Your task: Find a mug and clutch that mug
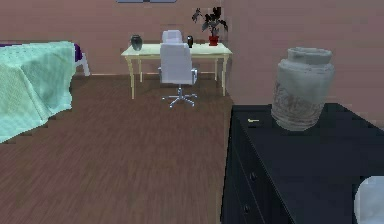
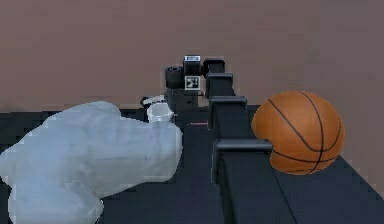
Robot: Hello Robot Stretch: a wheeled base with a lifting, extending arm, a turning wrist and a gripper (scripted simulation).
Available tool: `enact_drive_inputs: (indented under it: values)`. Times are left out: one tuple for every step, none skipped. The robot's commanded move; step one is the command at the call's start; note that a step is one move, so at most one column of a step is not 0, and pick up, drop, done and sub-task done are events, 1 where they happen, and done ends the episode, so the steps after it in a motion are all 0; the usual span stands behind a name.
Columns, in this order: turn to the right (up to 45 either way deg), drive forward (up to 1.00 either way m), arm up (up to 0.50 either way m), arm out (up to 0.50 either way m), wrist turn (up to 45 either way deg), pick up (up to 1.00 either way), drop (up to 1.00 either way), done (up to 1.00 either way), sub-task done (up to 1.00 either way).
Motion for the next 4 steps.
enact_drive_inputs:
  values:
    - [0.0, 0.0, -0.08, 0.0, 0.0, 0.0, 0.0, 0.0, 0.0]
    - [0.0, 0.0, 0.0, 0.0, 0.0, 1.0, 0.0, 0.0, 0.0]
    - [0.0, 0.0, 0.08, 0.0, 0.0, 0.0, 0.0, 0.0, 0.0]
    - [0.0, 0.0, 0.0, 0.0, 0.0, 0.0, 0.0, 1.0, 0.0]
